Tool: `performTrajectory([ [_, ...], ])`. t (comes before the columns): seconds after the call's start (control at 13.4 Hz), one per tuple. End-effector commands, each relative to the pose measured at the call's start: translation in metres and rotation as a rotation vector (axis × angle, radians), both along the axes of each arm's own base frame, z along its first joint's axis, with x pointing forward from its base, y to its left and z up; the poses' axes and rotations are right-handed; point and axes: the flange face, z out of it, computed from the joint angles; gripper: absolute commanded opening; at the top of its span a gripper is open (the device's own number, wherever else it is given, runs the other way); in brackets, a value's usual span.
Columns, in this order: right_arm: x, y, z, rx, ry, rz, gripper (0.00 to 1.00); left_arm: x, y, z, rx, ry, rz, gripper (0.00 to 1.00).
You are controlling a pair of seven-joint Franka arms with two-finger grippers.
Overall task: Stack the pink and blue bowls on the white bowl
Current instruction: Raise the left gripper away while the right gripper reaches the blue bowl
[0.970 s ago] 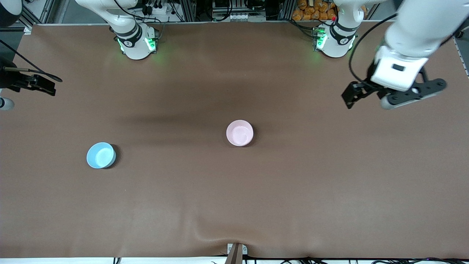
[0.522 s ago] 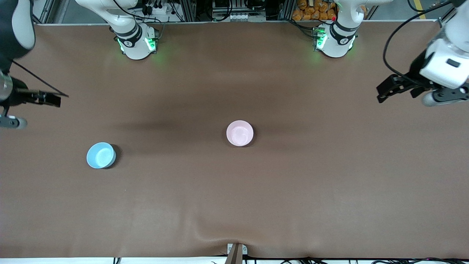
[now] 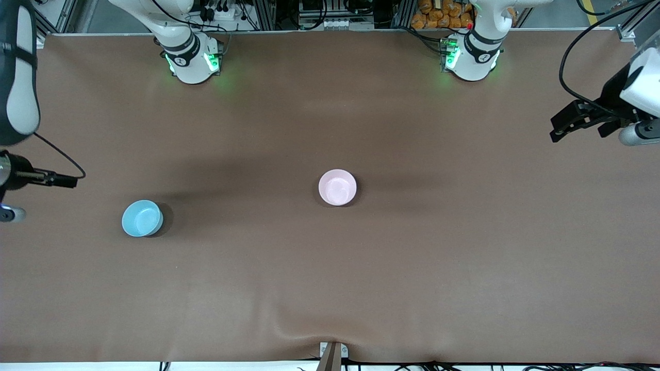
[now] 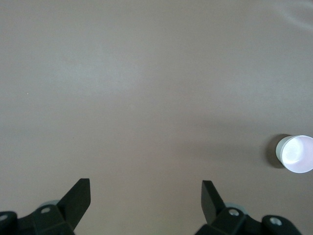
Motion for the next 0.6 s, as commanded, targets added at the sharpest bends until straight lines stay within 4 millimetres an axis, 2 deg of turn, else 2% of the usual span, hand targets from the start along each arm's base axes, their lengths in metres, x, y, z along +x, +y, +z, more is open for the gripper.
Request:
performTrajectory([
  [0.0,0.009,-0.028,-0.046,0.138,-0.026,-0.039,1.00,-0.004,0.011,0.001,-0.014,0.010,-0.034,1.00],
  [0.15,0.018,-0.033,-0.100,0.166,-0.041,0.003,1.00,-0.001,0.014,-0.004,-0.015,0.019,-0.037,1.00],
  [0.3,0.010,-0.041,-0.142,0.167,-0.040,-0.008,1.00,-0.004,0.015,-0.008,-0.013,0.048,-0.035,1.00],
  [0.52,-0.003,-0.038,-0.182,0.157,-0.085,0.003,1.00,-0.006,0.027,-0.005,-0.013,0.051,-0.014,1.00],
])
